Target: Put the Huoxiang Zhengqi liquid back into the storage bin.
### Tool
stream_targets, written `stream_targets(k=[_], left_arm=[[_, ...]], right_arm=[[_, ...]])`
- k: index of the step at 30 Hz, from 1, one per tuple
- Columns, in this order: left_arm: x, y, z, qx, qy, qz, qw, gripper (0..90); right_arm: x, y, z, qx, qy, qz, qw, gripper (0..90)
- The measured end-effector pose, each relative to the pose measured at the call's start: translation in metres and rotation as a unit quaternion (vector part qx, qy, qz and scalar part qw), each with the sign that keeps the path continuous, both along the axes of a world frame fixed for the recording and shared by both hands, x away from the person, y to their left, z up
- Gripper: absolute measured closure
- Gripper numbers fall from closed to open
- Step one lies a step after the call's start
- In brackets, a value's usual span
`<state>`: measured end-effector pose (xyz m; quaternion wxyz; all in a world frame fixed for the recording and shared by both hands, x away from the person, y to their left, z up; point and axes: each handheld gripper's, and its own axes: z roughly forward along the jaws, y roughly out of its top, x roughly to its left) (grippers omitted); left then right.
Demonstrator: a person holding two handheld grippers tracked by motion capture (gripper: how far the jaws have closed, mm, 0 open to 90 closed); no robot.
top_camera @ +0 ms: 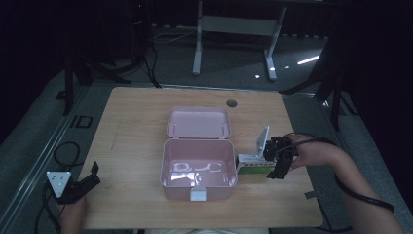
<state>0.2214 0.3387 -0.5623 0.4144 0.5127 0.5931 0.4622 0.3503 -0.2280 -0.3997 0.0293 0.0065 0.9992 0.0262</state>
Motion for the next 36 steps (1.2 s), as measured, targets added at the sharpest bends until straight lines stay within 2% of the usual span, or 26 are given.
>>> stream_targets(k=[7, 17, 24, 27, 36], left_arm=[[0.000, 0.000, 0.000, 0.001, 0.001, -0.001, 1.0000, 2.1], [0.000, 0.000, 0.000, 0.001, 0.002, -0.002, 1.0000, 2.1], [0.000, 0.000, 0.000, 0.002, 0.002, -0.002, 1.0000, 2.1], [0.000, -0.001, 0.000, 0.003, 0.002, -0.003, 1.0000, 2.1], [0.000, -0.001, 0.000, 0.004, 0.003, -0.005, 1.0000, 2.1]], right_arm=[[0.021, 0.003, 0.006, -0.002, 0.002, -0.007, 1.0000, 24.2], [0.042, 0.008, -0.010, -0.023, 0.012, -0.009, 0.9996, 27.8], [0.048, 0.011, -0.020, -0.032, 0.017, -0.005, 0.9993, 31.2], [0.050, 0.012, -0.025, -0.038, 0.011, -0.003, 0.9992, 32.0], [0.055, 0.013, -0.042, -0.047, 0.030, 0.001, 0.9984, 42.8]])
